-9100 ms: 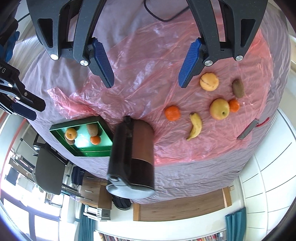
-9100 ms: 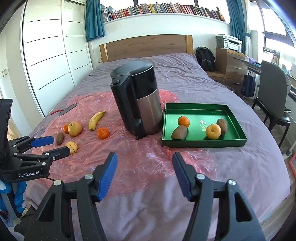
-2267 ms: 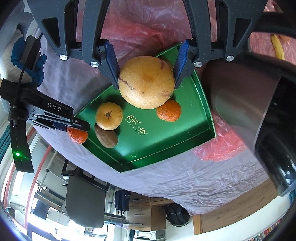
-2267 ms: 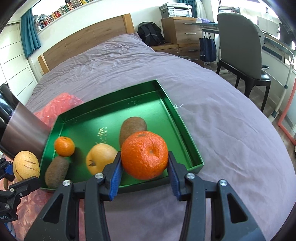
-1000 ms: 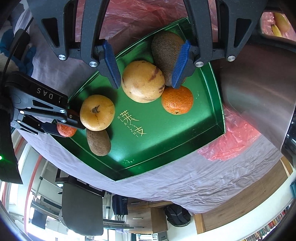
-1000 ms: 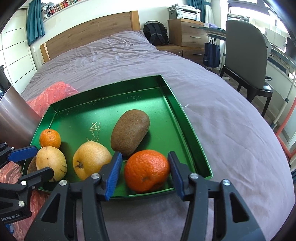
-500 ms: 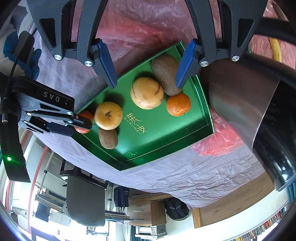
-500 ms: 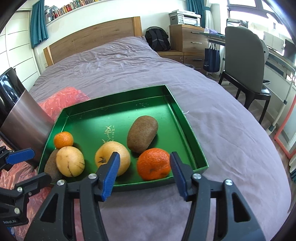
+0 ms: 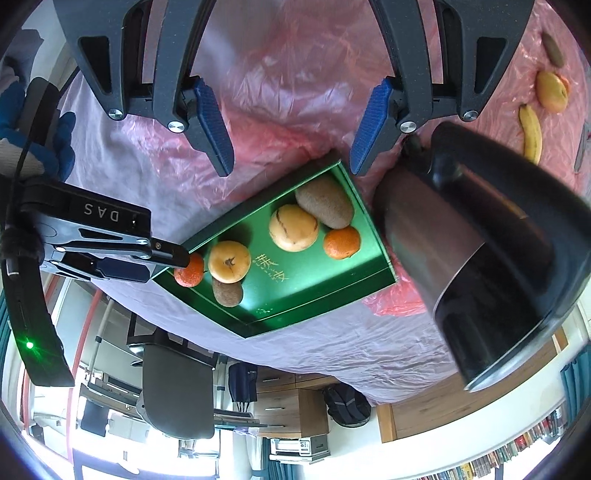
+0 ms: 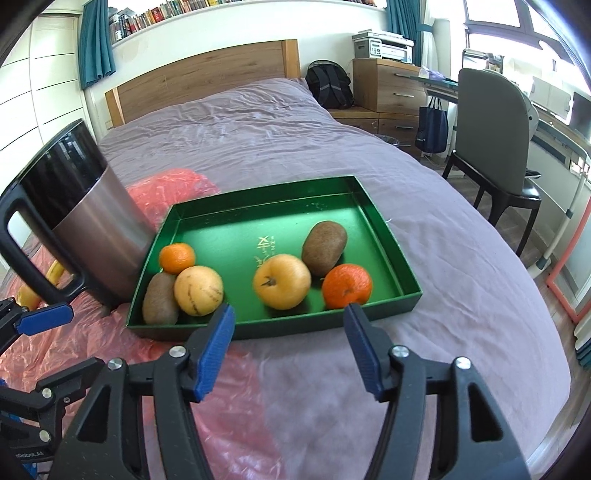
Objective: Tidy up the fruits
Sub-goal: 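Withdraw both tools from the tray back toward the remaining fruits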
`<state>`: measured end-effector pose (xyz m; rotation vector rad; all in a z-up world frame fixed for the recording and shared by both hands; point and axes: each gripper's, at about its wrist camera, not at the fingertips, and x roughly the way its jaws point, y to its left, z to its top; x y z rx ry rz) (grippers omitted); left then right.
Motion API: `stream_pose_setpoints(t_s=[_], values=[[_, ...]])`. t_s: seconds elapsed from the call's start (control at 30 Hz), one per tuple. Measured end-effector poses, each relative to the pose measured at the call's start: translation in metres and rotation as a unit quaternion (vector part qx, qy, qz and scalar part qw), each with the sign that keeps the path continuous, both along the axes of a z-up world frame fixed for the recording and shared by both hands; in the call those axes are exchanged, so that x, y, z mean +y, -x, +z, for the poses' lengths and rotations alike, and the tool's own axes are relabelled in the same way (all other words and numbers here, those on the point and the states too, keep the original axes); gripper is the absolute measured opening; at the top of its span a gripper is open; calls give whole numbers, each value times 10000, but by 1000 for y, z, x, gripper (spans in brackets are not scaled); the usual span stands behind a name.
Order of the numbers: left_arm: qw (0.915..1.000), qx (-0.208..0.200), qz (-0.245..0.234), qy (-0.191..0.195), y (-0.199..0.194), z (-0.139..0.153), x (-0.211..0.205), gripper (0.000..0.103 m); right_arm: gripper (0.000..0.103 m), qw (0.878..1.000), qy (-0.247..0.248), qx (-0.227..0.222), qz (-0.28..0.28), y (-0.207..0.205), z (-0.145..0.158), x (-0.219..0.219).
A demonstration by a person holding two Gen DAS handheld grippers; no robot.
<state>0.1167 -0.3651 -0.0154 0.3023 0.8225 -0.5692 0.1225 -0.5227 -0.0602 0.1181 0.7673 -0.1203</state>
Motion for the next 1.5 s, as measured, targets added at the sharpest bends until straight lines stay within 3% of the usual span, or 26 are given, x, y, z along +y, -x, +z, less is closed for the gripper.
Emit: stream_pose_setpoints(t_s=[0.3,0.37,0.43,0.73,1.07,1.5], values=[[9997,62,244,45,22,1,37,65,56,9998,12,14,173,26,7,31],[9995,91,312,57,26,0,46,66,65,9998,-5,2,199,33,9,37],[9992,114,388,31,29,-2,55,68,66,9998,-18,-8,222,39,10,42],[9960,160,868,-109,41,-4,96,71,67,9992,-53,-41,385,61,14,66],[9920,144,1253,-16,49,-1,135,88,68,9980,-52,-94,621,76,20,96],[9844,148,1750,107,53,-4,178,90,68,9962,-4,-143,854,87,27,126]])
